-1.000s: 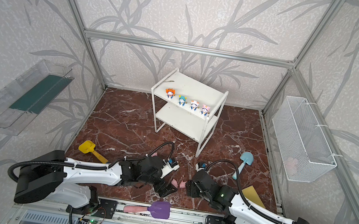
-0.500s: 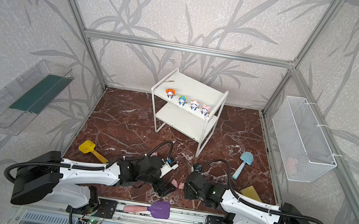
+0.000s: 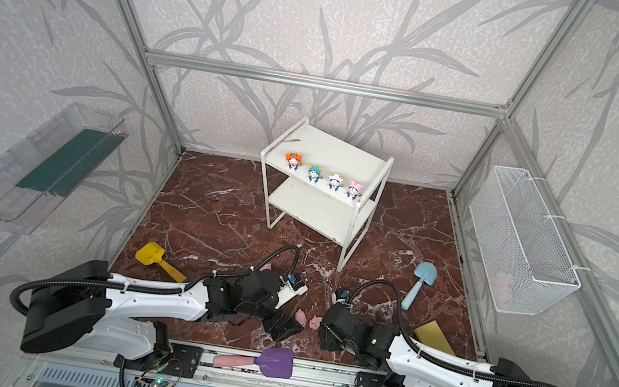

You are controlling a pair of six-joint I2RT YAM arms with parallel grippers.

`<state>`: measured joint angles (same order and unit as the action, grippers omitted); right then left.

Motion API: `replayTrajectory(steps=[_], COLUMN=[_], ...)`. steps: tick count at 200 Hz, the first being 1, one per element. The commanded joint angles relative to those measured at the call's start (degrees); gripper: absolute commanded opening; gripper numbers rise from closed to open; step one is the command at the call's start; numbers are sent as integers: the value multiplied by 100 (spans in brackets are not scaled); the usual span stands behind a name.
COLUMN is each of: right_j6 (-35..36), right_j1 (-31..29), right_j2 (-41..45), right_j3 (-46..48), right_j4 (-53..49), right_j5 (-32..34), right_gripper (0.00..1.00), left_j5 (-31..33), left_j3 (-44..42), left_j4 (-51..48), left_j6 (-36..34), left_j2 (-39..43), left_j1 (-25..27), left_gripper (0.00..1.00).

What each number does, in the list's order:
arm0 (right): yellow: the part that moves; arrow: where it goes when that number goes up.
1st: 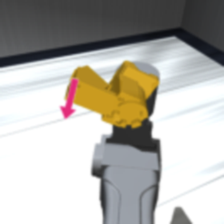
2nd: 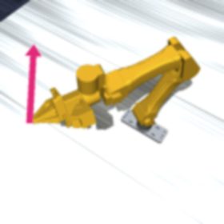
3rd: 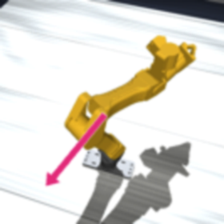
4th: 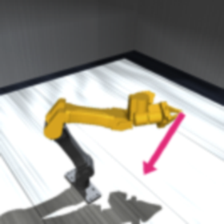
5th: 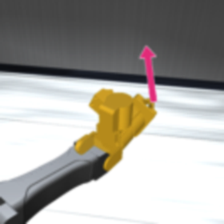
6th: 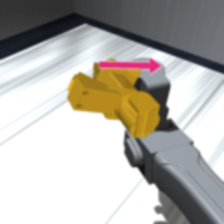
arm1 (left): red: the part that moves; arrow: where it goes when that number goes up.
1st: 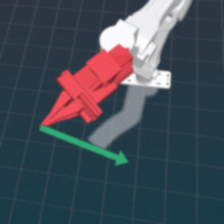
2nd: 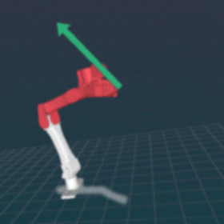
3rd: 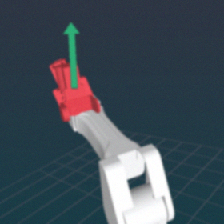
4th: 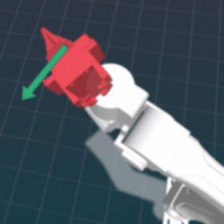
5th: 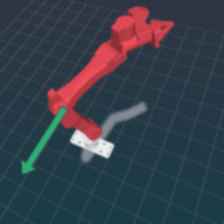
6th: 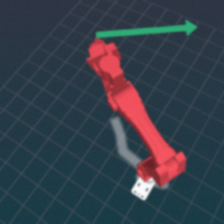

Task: Place and organize the plastic toys onto the shelf
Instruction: 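Close the left gripper on one pink pig beside the right gripper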

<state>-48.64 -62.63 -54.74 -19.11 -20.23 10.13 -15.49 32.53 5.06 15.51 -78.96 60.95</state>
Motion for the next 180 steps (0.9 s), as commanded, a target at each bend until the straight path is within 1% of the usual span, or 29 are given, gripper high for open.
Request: replayTrajectory(steps=[1, 21, 59, 105, 142, 171, 180], right_j6=[-107, -59, -116, -160, -214, -241, -237], right_j1=[-34, -32, -30, -32, -34, -30, -25], right_j2=[200, 431, 1019, 1781, 2184, 2283, 2292], right_j3=[74, -85, -180, -228, -155, -145, -146], right_j4=[-611, -1007, -1610, -2173, -2243, -2274, -2273], right_j5=[257, 394, 731, 1063, 1103, 1140, 1144], right_gripper=[72, 72, 72, 72, 72, 72, 72], left_j5=[-229, -237, -173, -16, 106, 142, 133], left_j3=[196, 429, 641, 1057, 1410, 1544, 1593], left_j4=[9, -210, -180, -417, -573, -581, -589], left_j6=[-104, -189, -326, -679, -1032, -1220, -1268], left_j2=[-275, -405, -537, -983, -1413, -1667, -1737], left_j1=[-22, 18, 112, 275, 449, 546, 573], left_gripper=[95, 93, 91, 83, 77, 73, 70])
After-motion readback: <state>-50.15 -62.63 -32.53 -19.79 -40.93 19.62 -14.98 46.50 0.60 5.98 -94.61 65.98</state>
